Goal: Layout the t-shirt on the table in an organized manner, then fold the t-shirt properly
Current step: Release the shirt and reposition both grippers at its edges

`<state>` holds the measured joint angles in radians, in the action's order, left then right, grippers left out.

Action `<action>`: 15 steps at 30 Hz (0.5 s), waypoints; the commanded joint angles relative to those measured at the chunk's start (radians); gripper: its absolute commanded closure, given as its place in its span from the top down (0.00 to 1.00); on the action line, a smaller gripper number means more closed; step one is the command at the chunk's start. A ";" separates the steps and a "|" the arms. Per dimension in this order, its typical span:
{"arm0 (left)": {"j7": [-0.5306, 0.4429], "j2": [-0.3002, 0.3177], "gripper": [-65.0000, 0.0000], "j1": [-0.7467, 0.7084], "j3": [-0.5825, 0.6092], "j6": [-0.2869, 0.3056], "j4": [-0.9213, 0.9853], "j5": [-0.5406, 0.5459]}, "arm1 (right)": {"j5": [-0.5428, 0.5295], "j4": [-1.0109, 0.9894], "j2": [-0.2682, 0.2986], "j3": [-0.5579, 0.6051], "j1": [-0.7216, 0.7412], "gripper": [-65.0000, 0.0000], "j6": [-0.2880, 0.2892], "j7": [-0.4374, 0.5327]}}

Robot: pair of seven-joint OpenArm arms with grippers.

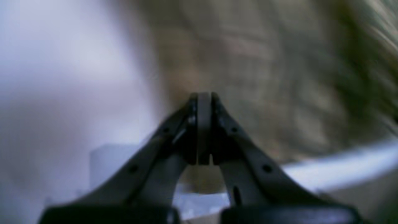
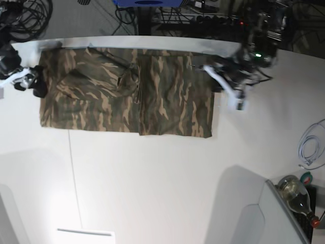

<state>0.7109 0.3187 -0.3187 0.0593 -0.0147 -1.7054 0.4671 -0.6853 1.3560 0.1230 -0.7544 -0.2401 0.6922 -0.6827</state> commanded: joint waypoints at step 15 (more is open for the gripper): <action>-0.397 -0.031 0.00 0.065 -0.135 0.131 0.373 -0.169 | -0.024 -0.366 0.116 0.101 0.137 0.83 0.006 -0.179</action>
<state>0.3145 0.2836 -0.2642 -0.0761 0.1047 -1.3193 0.2932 -0.7570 0.9939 0.2401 -0.6594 -0.0978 0.7063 -0.7990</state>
